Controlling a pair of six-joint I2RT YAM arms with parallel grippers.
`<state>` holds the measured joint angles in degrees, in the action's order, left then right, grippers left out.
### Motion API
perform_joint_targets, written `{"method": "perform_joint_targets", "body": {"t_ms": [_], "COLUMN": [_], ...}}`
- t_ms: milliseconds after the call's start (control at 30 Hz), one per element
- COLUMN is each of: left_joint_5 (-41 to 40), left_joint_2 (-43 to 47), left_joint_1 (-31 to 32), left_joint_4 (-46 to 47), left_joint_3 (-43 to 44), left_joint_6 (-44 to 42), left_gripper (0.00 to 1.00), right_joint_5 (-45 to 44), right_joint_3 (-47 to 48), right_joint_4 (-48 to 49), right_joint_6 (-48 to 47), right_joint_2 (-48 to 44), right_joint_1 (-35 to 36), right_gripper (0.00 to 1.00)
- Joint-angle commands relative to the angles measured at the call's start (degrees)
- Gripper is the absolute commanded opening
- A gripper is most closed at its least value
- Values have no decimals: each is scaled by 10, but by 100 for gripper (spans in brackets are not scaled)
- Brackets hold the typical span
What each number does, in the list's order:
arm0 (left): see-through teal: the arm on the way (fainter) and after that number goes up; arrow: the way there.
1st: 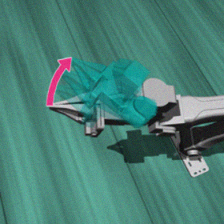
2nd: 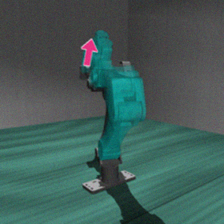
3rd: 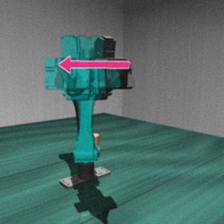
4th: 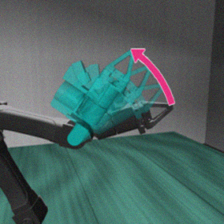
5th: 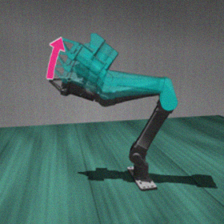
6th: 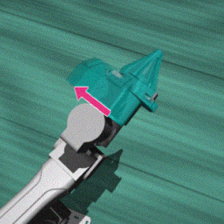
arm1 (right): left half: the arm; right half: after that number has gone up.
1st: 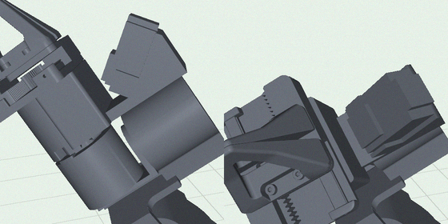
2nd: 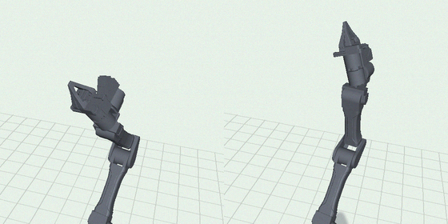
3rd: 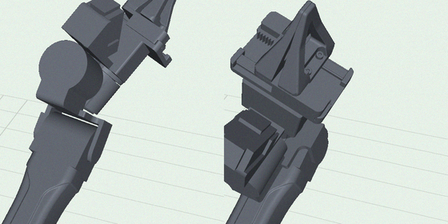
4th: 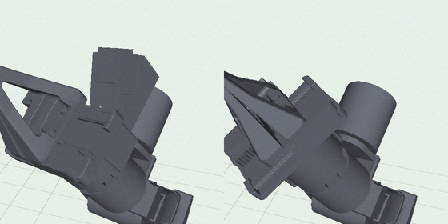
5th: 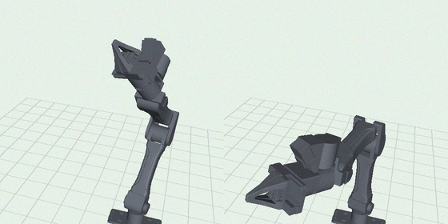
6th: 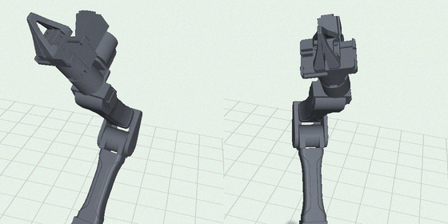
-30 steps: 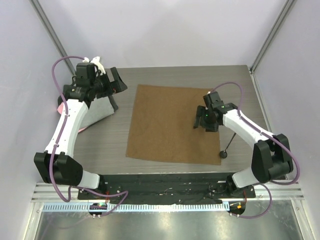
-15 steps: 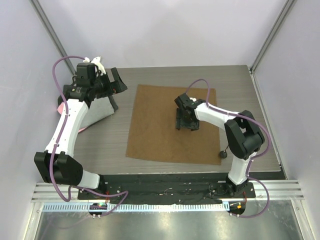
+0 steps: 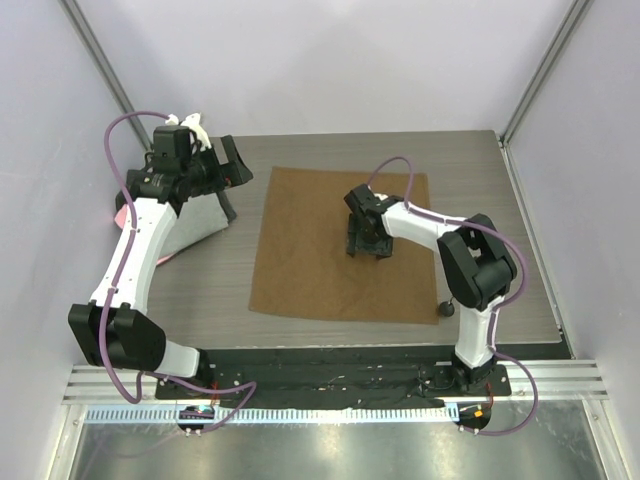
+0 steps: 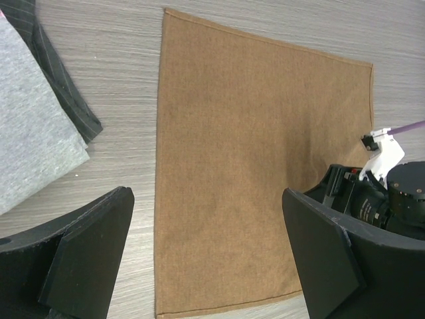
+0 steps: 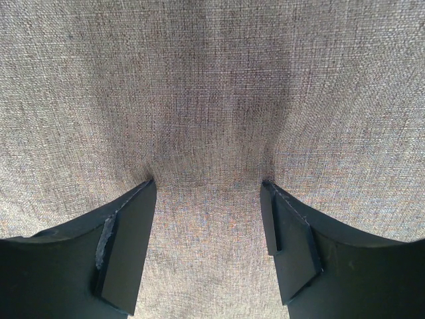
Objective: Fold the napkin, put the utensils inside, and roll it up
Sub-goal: Flatten the napkin out, then fold the napkin
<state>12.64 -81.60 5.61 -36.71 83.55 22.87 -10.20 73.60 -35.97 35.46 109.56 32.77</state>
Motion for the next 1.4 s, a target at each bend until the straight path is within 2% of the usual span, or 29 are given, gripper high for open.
{"method": "perform_joint_targets", "body": {"t_ms": [0,367,500,567,667,800,967,1000,1100,1367], "left_joint_5": [-11,-13,-10,-9,-3,-3,7,11,13,22], "left_joint_2": [13,10,9,7,7,7,5,5,4,5], "left_joint_1": [2,1,1,1,1,1,2,2,2,2], "left_joint_4": [9,8,9,9,10,12,13,14,14,18], "left_joint_3": [5,5,3,4,3,1,1,1,1,-1], "left_joint_6": [-15,-15,-14,-14,-13,-11,-6,-5,-4,0], "left_gripper": [100,100,100,100,100,100,100,100,100,100], "right_joint_5": [28,25,20,17,16,-15,10,11,20,0], "right_joint_3": [15,110,172,178,140,19,-141,-183,-240,-317], "right_joint_4": [54,42,-8,-23,-41,-106,-124,-123,-124,-123], "right_joint_6": [28,11,2,1,10,35,89,108,129,131], "right_joint_2": [60,87,47,-7,-92,-191,-313,-346,-385,-400], "right_joint_1": [12,17,24,29,30,24,-1,-3,-9,-32], "right_gripper": [71,71,71,71,71,70,58,58,55,53]}}
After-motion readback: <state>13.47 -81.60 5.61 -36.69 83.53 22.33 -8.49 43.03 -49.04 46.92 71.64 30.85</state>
